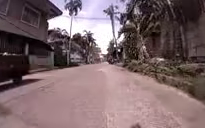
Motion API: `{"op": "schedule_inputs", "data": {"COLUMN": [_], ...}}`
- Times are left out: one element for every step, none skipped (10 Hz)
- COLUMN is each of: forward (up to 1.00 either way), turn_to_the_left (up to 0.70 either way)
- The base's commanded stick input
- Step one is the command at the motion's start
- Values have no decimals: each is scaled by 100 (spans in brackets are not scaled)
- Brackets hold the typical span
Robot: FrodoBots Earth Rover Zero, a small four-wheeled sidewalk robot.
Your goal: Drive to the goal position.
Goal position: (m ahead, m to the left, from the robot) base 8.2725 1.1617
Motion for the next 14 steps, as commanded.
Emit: {"op": "schedule_inputs", "data": {"forward": [70, 70, 70, 70, 70, 70, 70, 70, 70, 70, 70, 70, 70, 70], "turn_to_the_left": [-35, -35, -4, 0, 0, 0, 0, 0, 0, 0, 0, 0, 0, 0]}}
